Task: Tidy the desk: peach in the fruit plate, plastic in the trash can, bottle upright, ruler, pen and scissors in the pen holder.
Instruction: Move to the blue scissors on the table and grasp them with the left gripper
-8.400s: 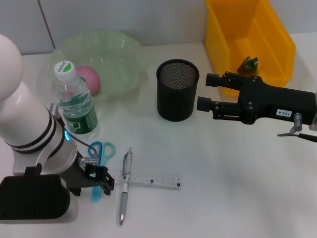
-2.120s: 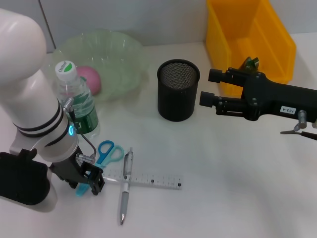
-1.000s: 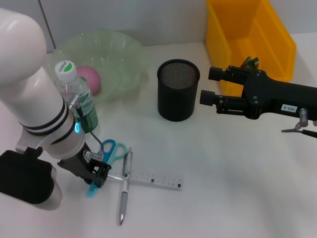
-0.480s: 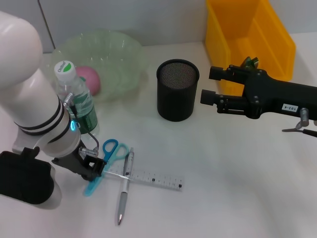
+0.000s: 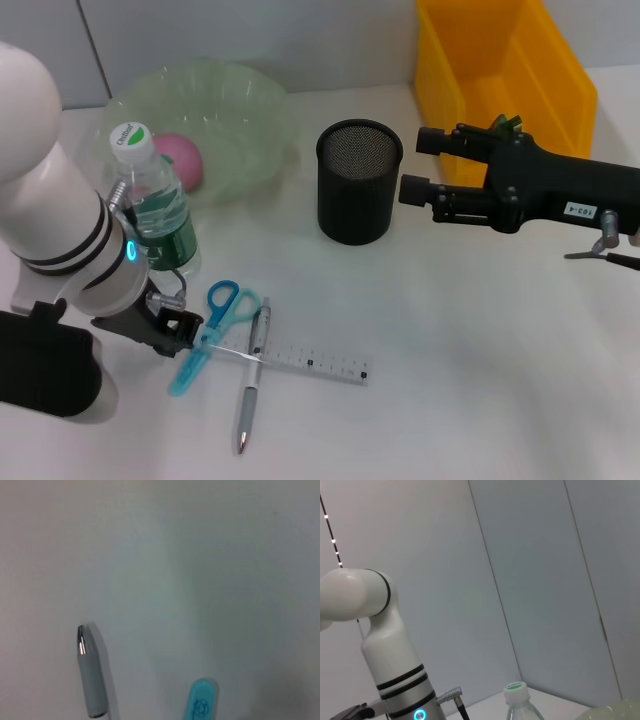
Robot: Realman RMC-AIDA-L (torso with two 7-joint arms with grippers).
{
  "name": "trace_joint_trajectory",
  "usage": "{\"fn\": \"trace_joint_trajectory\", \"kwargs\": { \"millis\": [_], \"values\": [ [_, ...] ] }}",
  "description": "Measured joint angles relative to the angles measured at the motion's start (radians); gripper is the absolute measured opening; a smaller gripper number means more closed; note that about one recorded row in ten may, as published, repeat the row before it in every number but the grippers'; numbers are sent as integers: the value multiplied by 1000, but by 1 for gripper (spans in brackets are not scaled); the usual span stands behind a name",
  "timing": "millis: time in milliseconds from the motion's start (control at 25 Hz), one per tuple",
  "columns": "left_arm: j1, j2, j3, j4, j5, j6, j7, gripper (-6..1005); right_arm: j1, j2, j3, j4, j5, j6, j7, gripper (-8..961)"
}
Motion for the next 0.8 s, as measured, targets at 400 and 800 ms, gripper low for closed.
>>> {"fn": "trace_joint_trajectory", "kwargs": {
  "millis": [400, 800],
  "values": [
    [48, 8, 7, 84, 23, 41, -49, 28, 1, 1, -10, -21, 0, -5, 13, 825],
    [59, 11, 12, 103, 17, 59, -85, 77, 1, 2, -10, -37, 0, -12, 28, 825]
  ]
}}
